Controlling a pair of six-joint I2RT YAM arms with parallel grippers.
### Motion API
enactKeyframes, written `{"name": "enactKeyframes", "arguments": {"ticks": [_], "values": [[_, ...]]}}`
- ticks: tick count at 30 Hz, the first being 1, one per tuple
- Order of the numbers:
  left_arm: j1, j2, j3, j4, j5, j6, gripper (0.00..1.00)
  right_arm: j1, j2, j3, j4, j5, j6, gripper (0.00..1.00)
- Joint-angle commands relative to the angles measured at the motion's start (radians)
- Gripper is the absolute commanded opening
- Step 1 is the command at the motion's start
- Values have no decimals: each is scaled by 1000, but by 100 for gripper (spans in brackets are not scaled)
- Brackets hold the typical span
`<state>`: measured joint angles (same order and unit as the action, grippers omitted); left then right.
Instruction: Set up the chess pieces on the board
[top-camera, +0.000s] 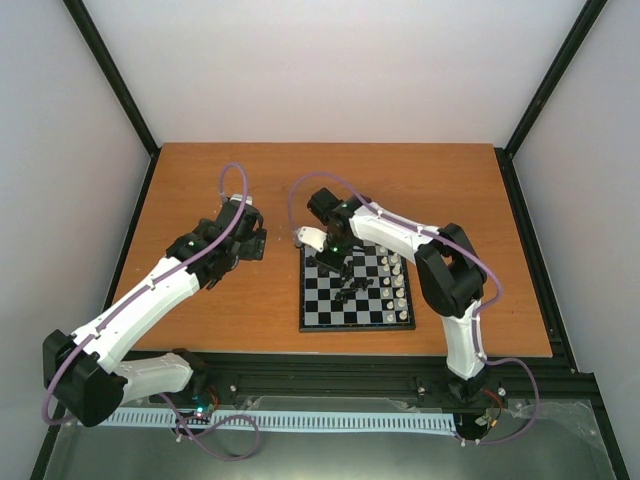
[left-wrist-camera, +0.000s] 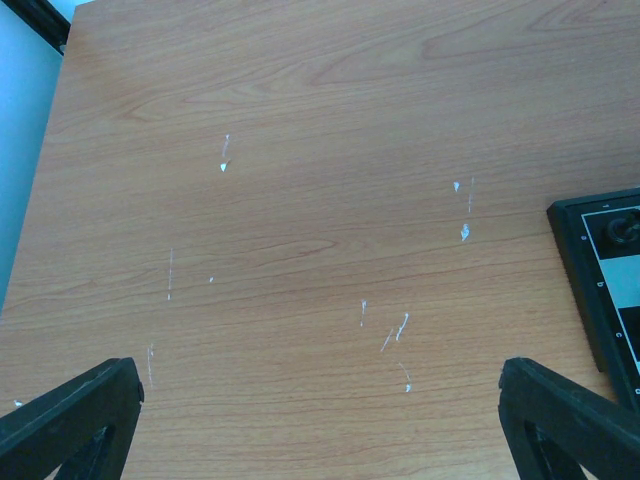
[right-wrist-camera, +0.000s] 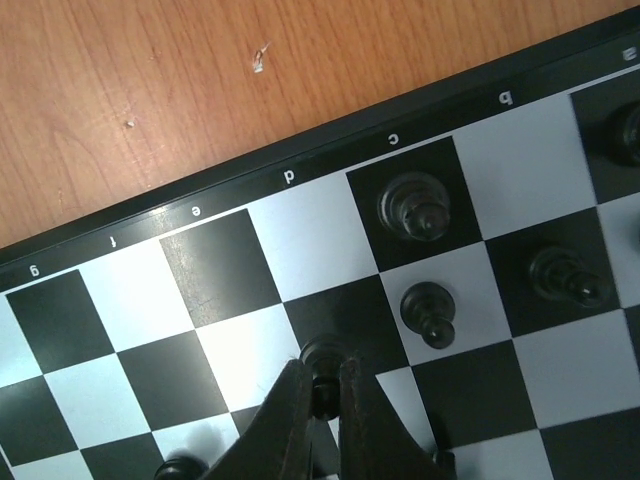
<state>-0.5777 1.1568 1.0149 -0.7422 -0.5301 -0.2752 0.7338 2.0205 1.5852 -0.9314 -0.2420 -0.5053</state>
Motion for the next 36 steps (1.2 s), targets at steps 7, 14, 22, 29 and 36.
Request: {"name": "enactKeyframes", "arguments": {"ticks": [7,14,22,29,36], "values": [[6,7,27,-9,1,21,100,18,38,34,-17,9,-2,4],[6,7,25,-10,2,21,100,19,59,40,-8,20,-3,4],[6,3,25,-10,3,22,100,19,82,40,0,37,-4,8],[6,4,26,-10,6,23,100,20,59,46,-2,41,4,17],[6,7,24,-9,1,21,100,16,-36,43,-22,55,7,22]]}}
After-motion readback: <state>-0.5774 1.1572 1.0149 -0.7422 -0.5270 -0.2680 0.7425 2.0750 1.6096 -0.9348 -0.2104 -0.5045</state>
